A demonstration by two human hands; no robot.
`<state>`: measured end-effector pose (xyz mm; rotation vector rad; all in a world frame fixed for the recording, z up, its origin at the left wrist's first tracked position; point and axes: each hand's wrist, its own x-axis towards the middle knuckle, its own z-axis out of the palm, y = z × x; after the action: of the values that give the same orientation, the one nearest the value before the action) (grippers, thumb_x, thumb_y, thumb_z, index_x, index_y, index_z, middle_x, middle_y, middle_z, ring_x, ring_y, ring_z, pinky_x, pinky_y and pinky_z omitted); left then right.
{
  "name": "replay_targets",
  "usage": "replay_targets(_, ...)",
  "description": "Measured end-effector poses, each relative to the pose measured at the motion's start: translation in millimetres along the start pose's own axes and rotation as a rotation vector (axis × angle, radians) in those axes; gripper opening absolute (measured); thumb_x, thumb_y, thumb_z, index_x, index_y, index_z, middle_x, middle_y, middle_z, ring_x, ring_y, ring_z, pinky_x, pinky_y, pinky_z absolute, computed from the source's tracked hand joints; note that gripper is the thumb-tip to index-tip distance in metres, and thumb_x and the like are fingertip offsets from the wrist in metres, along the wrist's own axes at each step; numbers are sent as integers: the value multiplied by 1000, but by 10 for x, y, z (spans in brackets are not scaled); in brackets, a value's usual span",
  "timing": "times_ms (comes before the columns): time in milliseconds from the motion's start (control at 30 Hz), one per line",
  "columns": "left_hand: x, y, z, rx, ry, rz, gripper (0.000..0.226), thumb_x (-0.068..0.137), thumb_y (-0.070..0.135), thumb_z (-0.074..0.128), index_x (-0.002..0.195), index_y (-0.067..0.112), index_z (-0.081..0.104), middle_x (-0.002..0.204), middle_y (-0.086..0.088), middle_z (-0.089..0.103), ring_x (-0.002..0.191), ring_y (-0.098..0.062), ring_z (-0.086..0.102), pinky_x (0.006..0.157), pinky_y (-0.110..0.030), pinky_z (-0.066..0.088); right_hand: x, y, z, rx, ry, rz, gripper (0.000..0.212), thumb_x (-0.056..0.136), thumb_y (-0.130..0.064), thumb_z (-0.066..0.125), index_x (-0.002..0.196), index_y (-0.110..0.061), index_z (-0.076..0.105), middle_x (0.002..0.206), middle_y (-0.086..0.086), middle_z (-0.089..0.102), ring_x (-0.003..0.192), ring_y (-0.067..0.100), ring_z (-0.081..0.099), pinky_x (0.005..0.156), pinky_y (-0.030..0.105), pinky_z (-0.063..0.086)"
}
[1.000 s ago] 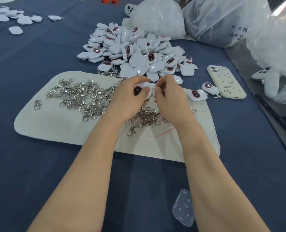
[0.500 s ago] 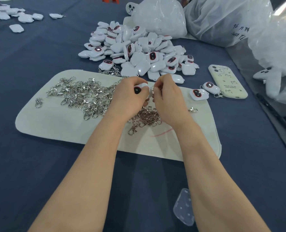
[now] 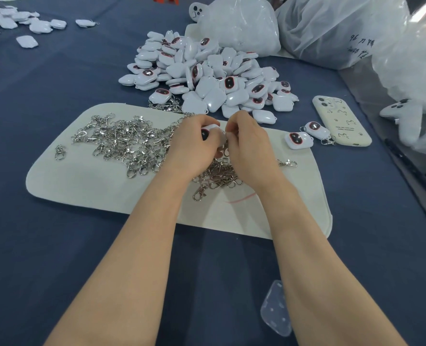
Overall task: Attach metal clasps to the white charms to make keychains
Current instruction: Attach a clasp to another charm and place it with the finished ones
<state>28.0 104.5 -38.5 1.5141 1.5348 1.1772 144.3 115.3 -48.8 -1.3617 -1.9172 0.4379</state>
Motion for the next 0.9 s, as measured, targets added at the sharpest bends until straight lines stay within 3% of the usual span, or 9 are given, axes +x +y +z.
replay_targets(100,-1,-1,4,-184,-21,-49,15,96,10,47,103,13,60,93,-1,63,56,-1,64,63,-26,58,-7,-41,-23,165,64,20,16,91,1,45,94,-15,44,89,-2,55,74,13,50,63,16,36)
replay_targets(167,-5,8,2,-356,-28,-97,14,97,7,46,98,12,58,98,-7,60,60,-2,64,58,-21,55,-5,-82,-37,321,93,86,17,92,-1,48,100,-15,46,87,-10,53,75,3,52,71,11,41)
replay_targets(267,-7,26,-7,-561,-22,-162,16,97,5,46,90,13,59,90,-8,60,60,-5,62,56,-17,51,-2,-101,-64,592,72,240,16,92,-1,53,103,-13,52,90,-5,58,86,12,57,88,30,51)
replay_targets(333,-6,37,-8,-639,-35,-177,16,97,5,47,89,12,59,86,-7,60,58,-4,61,56,-16,51,2,-90,-86,680,58,292,14,91,-3,56,102,-11,57,94,3,62,88,17,60,91,38,52)
replay_targets(500,7,68,-16,-765,-39,-205,15,98,5,45,91,9,57,82,-7,59,56,-4,60,56,-15,51,-10,-120,-50,605,112,221,15,90,-3,58,88,-17,62,85,0,66,82,11,62,85,29,51)
replay_targets(667,6,69,-14,-817,-72,-215,11,96,5,49,94,8,60,97,-11,60,69,-8,63,63,-15,52,-5,-141,-28,687,160,223,18,95,-6,51,85,-19,55,85,0,61,83,15,58,87,42,50)
replay_targets(767,7,47,-11,-762,-70,-193,11,96,5,50,98,8,61,102,-13,60,75,-10,63,67,-16,53,-4,-130,-41,583,124,179,16,98,-7,45,86,-18,50,81,-3,56,77,15,54,82,44,50)
replay_targets(833,15,33,-13,-688,-58,-179,13,95,5,51,98,10,62,104,-14,60,78,-12,62,67,-17,52,3,-99,-89,400,83,92,12,98,-8,43,89,-15,47,76,-7,53,72,15,52,76,37,49)
replay_targets(900,19,31,-17,-643,-48,-171,15,95,3,51,94,11,64,104,-15,59,80,-14,61,66,-17,52,11,-67,-133,232,52,24,11,98,-9,43,89,-16,45,70,-10,51,66,9,49,66,20,43)
